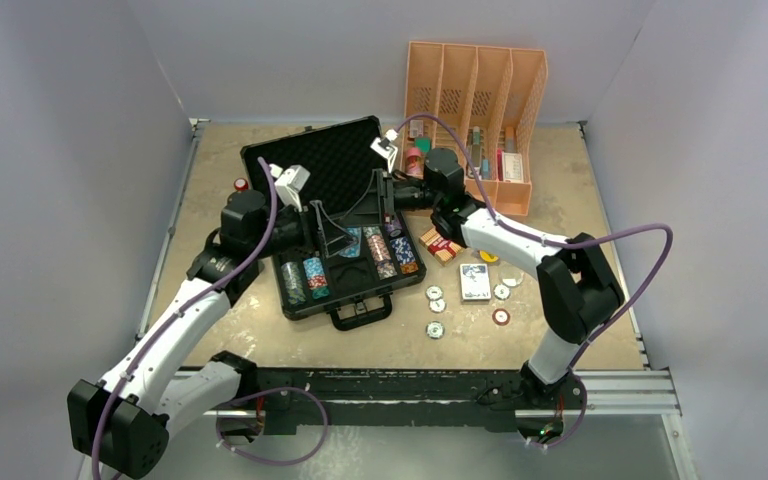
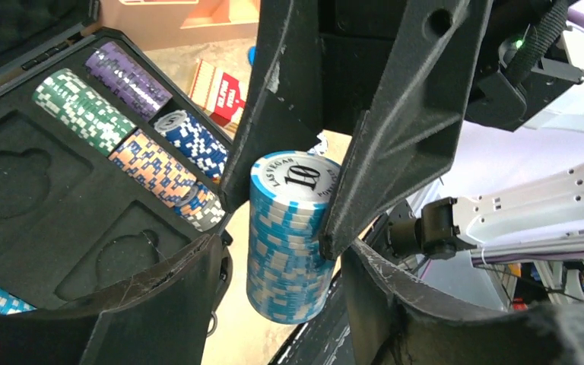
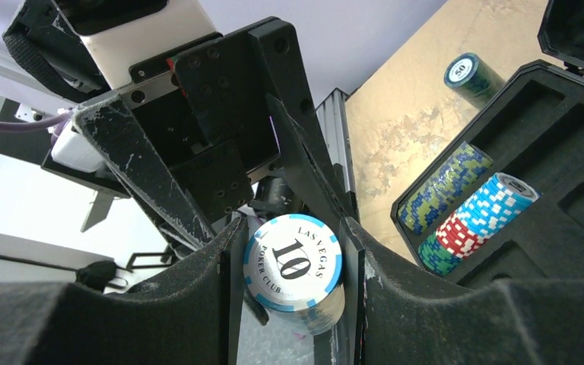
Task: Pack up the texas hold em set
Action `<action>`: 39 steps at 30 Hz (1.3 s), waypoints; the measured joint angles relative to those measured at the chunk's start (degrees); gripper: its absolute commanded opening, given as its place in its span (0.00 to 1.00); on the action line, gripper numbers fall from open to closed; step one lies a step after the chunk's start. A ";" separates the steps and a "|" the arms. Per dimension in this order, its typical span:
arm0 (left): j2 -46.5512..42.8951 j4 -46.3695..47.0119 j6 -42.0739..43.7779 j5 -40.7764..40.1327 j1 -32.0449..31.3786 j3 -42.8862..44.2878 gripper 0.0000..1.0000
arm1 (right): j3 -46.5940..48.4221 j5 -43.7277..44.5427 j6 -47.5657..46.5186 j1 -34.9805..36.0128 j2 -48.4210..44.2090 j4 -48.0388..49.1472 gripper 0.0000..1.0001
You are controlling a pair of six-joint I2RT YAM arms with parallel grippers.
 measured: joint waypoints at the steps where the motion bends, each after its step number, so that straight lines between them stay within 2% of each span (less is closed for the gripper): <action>1: 0.00 0.09 -0.04 -0.68 0.00 0.00 0.53 | 0.00 0.00 0.00 0.02 0.00 -0.09 0.00; 5: -0.09 0.37 -0.48 -1.95 -0.26 0.00 0.41 | 0.00 0.42 -0.44 0.02 0.00 -0.70 0.00; 6: -0.13 0.52 -0.50 -2.01 -0.33 0.00 0.36 | 0.00 0.55 -0.50 0.02 0.00 -0.81 0.04; 7: -0.20 0.72 -0.46 -2.10 -0.37 0.00 0.31 | 0.00 0.70 -0.48 0.02 0.00 -1.05 0.10; 11: -0.31 1.01 -0.52 -2.23 -0.52 -0.22 0.27 | 0.11 1.38 -0.50 0.02 0.00 -1.57 0.42; 14: -0.46 0.79 -0.92 -2.93 -0.52 -0.31 0.25 | 0.39 2.14 -0.66 0.04 0.00 -2.71 0.62; 16: -0.83 -0.02 -0.98 -4.24 -0.59 -0.31 0.25 | 1.05 3.34 -0.92 0.02 -0.02 -4.09 0.72; 22: -3.89 -8.09 -2.14 -14.62 -0.59 -0.35 0.24 | 1.44 18.36 -1.70 -2.47 -4.02 -10.29 0.72; 28: -3.67 -17.53 -5.25 -29.73 -0.59 1.20 0.24 | -1.64 33.55 -3.19 -6.71 -11.96 -13.94 0.70; 34: 5.35 -23.78 -8.68 -43.56 -0.52 5.27 0.24 | -5.62 39.58 -6.56 -6.14 -15.69 -16.22 0.69; 39: 11.80 -24.09 -10.75 -49.46 -0.46 6.01 0.24 | -9.20 40.85 -8.07 -6.08 -16.28 -17.70 0.69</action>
